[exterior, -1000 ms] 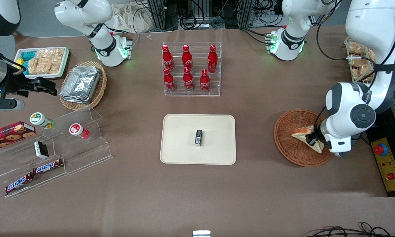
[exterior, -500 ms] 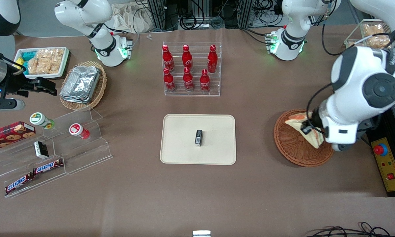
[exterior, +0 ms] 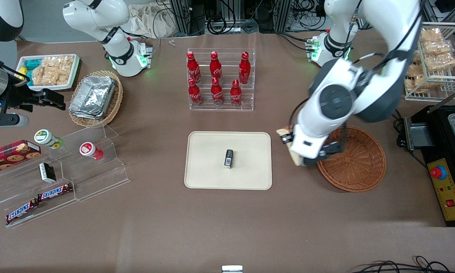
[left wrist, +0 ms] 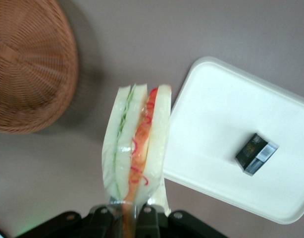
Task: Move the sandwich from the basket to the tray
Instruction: 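Lift the sandwich and carry it with the left gripper to the white tray, then lower the sandwich onto the tray beside the black box and open the left gripper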
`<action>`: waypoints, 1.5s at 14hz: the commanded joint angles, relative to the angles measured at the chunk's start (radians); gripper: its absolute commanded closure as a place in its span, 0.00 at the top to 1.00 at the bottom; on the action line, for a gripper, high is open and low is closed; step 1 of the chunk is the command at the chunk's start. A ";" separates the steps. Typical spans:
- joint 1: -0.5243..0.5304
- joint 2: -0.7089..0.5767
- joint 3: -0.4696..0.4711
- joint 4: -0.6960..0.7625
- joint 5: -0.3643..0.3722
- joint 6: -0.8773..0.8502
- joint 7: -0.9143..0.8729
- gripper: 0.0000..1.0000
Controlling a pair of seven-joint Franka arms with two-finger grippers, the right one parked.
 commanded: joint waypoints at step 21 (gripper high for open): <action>-0.117 0.272 0.000 0.038 0.280 0.277 0.009 1.00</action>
